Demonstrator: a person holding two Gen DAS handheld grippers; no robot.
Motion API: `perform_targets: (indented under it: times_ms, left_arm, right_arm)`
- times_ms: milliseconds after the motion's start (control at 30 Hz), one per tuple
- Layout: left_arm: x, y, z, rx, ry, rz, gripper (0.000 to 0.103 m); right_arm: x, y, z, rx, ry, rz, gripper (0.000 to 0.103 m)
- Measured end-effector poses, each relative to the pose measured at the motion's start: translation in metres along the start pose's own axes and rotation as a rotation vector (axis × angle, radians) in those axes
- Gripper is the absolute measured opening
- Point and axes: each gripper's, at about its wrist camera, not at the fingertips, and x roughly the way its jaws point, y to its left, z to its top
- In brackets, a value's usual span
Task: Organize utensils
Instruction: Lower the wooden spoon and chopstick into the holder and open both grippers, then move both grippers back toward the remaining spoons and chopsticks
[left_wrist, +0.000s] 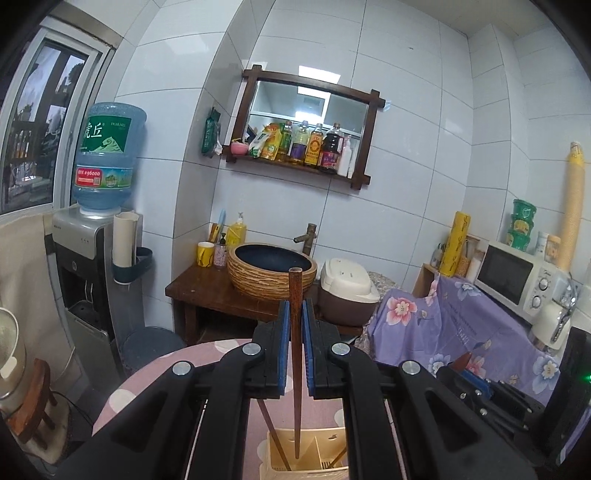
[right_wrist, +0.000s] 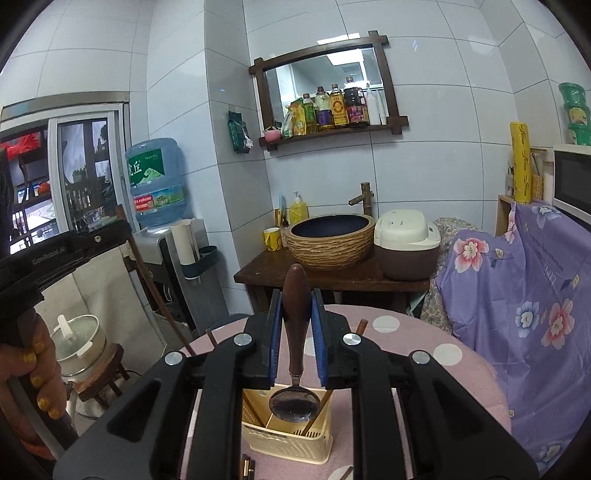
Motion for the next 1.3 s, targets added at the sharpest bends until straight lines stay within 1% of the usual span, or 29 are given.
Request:
perform_targets:
  times_ms: [67, 133, 333, 433, 533, 633, 700, 767, 800, 833, 867, 900, 933, 1000, 1067, 1167, 1233, 1300]
  left_arm:
    - [0.013, 0.000, -0.017, 0.005, 0.022, 0.011, 0.008]
    - [0.025, 0.003, -0.037, 0.000, 0.062, 0.008, 0.008]
    - [0.049, 0.015, -0.085, -0.002, 0.157, 0.016, 0.008]
    - [0.058, 0.020, -0.100, -0.012, 0.201, 0.015, 0.008]
    - [0.066, 0.022, -0.112, -0.012, 0.229, 0.016, 0.007]
    - [0.071, 0.023, -0.118, -0.027, 0.263, -0.004, 0.007]
    - [0.069, 0.023, -0.119, -0.032, 0.263, -0.014, 0.007]
    - [0.065, 0.022, -0.120, -0.028, 0.262, -0.027, 0.007]
    - [0.063, 0.021, -0.121, -0.023, 0.260, -0.029, 0.009]
    - [0.059, 0.021, -0.122, -0.017, 0.258, -0.031, 0.016]
    - [0.055, 0.021, -0.124, -0.016, 0.256, -0.036, 0.031]
    - [0.050, 0.021, -0.127, -0.020, 0.254, -0.042, 0.039]
    - [0.043, 0.024, -0.130, -0.030, 0.253, -0.051, 0.051]
    - [0.033, 0.028, -0.140, -0.046, 0.264, -0.060, 0.055]
    - [0.027, 0.032, -0.154, -0.052, 0.297, -0.060, 0.059]
    - [0.019, 0.039, -0.183, -0.052, 0.378, -0.057, 0.060]
    - [0.016, 0.042, -0.205, -0.031, 0.434, -0.044, 0.059]
    - [0.012, 0.041, -0.227, 0.005, 0.486, -0.022, 0.058]
  right_arm:
    - [0.016, 0.003, -0.017, -0.002, 0.027, -0.011, 0.016]
    - [0.031, 0.004, -0.037, 0.000, 0.060, -0.016, 0.016]
    - [0.056, 0.004, -0.081, -0.008, 0.119, -0.025, 0.016]
    - [0.064, 0.002, -0.096, -0.002, 0.144, -0.020, 0.016]
    - [0.067, 0.003, -0.104, -0.008, 0.150, -0.014, 0.016]
    - [0.069, 0.003, -0.111, -0.012, 0.159, -0.011, 0.016]
    - [0.067, 0.002, -0.113, -0.013, 0.148, 0.008, 0.017]
    - [0.061, 0.002, -0.116, -0.031, 0.122, 0.021, 0.027]
    - [0.056, 0.003, -0.117, -0.045, 0.108, 0.013, 0.038]
    - [0.051, 0.003, -0.119, -0.059, 0.094, 0.005, 0.045]
    - [0.047, 0.003, -0.120, -0.067, 0.084, 0.004, 0.046]
    - [0.042, 0.003, -0.123, -0.079, 0.081, 0.006, 0.046]
    - [0.038, 0.002, -0.125, -0.084, 0.082, 0.010, 0.047]
    - [0.029, -0.002, -0.135, -0.098, 0.106, 0.033, 0.048]
    - [0.023, -0.006, -0.148, -0.121, 0.154, 0.068, 0.048]
    - [0.017, -0.014, -0.175, -0.154, 0.252, 0.149, 0.048]
    - [0.012, -0.018, -0.193, -0.166, 0.308, 0.198, 0.048]
    - [0.007, -0.019, -0.213, -0.199, 0.357, 0.206, 0.048]
